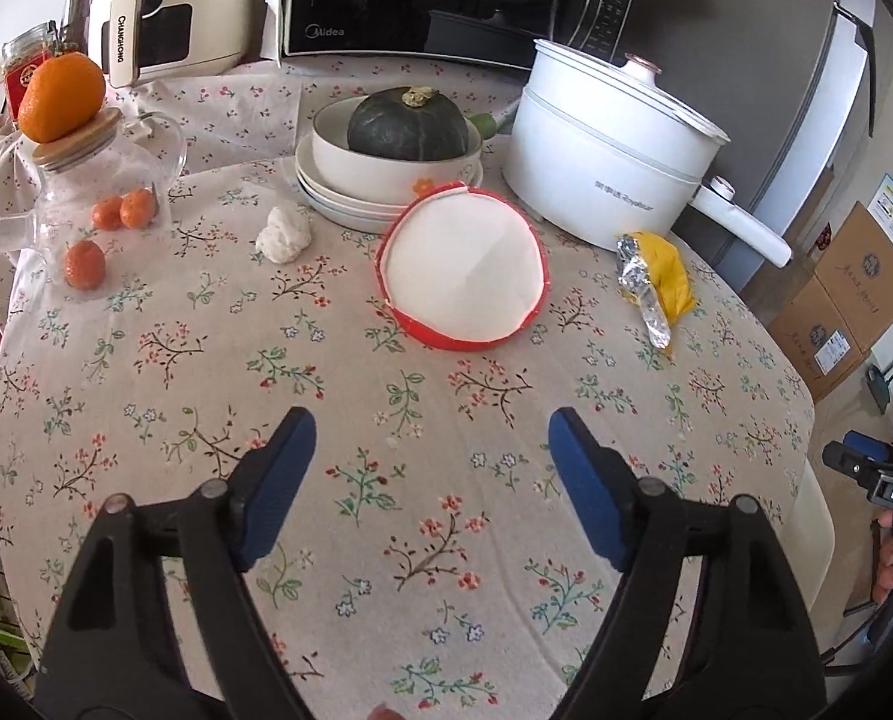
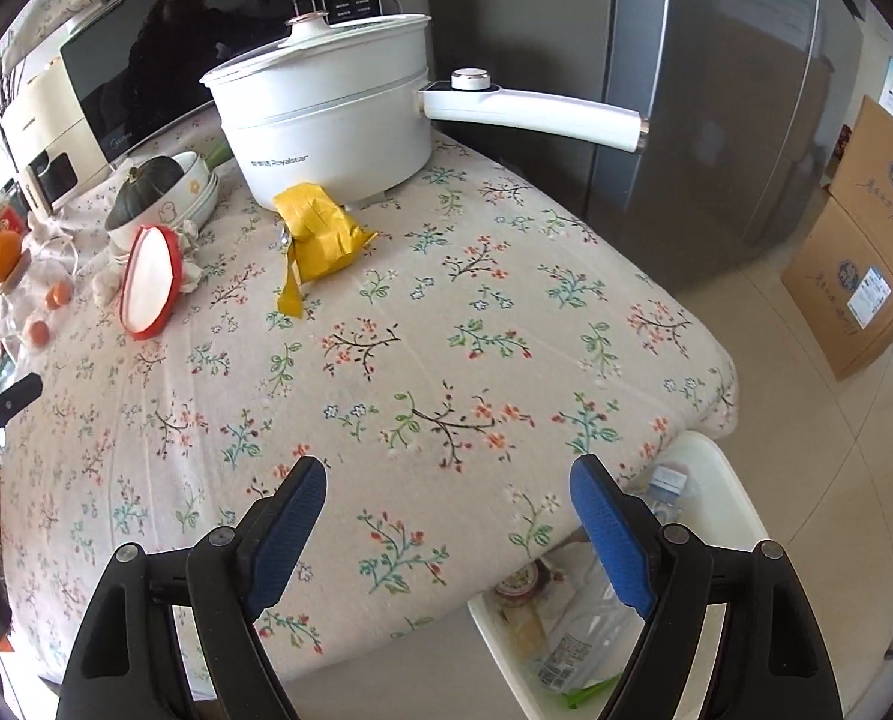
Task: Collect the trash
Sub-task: 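Move both grippers back over the table toward the red-rimmed lid and yellow bag, then grasp the red-rimmed lid with the left gripper while the right grasps the yellow foil bag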
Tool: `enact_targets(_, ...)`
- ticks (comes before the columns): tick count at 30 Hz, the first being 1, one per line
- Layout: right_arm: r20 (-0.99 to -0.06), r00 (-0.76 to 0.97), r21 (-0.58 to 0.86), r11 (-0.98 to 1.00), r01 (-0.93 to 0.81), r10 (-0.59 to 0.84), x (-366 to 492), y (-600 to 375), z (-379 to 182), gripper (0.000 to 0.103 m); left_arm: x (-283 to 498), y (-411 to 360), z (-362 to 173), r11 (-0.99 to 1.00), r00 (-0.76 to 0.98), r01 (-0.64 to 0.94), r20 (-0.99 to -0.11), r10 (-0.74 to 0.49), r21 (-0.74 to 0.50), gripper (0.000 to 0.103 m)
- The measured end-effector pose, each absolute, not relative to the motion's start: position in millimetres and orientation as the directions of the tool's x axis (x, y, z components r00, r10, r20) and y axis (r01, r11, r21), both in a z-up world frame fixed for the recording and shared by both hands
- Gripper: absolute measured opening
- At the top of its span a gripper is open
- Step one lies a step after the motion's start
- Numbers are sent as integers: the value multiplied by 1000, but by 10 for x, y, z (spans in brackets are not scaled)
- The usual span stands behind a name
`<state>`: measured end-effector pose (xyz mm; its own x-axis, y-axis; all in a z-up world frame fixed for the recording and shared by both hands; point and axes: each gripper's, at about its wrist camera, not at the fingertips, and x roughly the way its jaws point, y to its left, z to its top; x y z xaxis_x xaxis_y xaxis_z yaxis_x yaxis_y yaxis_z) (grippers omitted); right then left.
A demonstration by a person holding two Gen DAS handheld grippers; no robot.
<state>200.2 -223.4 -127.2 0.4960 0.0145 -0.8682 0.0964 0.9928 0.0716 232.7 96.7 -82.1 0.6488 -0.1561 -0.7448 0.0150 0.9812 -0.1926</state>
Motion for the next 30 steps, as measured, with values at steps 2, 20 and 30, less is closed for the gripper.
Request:
enact_targets(2,-865,502,57,995,85,7,2134,-2201,-1324,85,2523,1000,-901,977,645,-4,-747,-159,-211,72)
enact_targets(20,-803,587,121,992,-20,109,3017,-1868,-1680,85,3439,1249,-1498,919,643,-78,-724,-249,-386,15)
enact_targets(30,-792,598,102,993,-66,121,3424,-1393,-1733,79,3282,1060,-1422,951,596,-32,-770,-230,-308,4)
